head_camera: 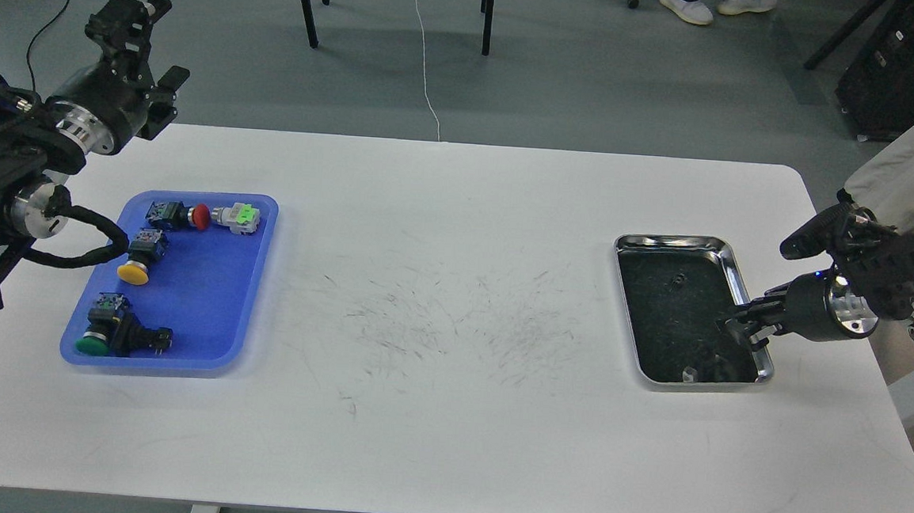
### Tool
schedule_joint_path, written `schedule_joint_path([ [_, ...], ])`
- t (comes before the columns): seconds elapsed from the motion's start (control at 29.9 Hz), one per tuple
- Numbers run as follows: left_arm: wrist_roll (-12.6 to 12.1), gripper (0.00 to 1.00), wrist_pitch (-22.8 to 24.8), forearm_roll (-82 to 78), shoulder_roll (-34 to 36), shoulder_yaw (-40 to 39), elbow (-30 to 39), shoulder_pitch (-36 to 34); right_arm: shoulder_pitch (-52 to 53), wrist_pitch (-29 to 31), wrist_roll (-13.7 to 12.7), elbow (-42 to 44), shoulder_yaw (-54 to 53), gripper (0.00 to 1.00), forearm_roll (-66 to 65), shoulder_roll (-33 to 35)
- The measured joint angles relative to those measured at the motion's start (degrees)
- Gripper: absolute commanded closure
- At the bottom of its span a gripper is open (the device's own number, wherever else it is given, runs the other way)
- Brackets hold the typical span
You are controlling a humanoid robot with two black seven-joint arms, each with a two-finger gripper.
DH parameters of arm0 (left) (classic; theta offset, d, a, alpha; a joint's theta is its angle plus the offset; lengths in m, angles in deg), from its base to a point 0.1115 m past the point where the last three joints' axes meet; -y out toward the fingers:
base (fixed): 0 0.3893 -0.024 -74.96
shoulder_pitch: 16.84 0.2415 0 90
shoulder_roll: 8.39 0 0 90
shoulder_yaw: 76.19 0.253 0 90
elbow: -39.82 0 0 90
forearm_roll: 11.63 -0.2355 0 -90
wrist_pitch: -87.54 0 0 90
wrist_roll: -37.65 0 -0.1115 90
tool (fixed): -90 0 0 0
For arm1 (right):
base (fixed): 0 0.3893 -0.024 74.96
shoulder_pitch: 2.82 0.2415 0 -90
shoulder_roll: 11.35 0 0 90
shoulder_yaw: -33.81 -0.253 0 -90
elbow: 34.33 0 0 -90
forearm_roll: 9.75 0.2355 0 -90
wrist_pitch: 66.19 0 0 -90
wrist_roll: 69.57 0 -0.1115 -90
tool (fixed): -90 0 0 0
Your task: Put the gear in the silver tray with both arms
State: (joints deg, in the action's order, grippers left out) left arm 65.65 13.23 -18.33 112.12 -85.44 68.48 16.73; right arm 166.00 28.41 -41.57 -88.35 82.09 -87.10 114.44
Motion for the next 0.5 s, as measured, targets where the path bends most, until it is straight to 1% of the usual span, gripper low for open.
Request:
schedule_joint_path([
  [0.33,0.0,0.02,-0.02,0.04,0.24,-0.1,-0.04,-0.11,-0.96,-0.98,0.0,1.02,-0.27,0.97,0.0,-2.05],
  [0.4,0.0,0.02,-0.02,0.04,0.31,-0.14,-0.02,-0.11,-1.09,-1.15,0.0,1.05,-0.29,0.94,0.0,-2.23],
  [0.43,0.0,0.02,-0.01,0.04,0.37,-0.15,-0.01,-0.11,-1.18,-1.24,0.0,1.05,-0.29,0.91,0.0,-2.26],
  [0.5,0.0,0.02,0.02,0.04,0.47,-0.16,-0.01,-0.11,-1.28,-1.36,0.0,1.09,-0.34,0.88,0.01,-2.29],
])
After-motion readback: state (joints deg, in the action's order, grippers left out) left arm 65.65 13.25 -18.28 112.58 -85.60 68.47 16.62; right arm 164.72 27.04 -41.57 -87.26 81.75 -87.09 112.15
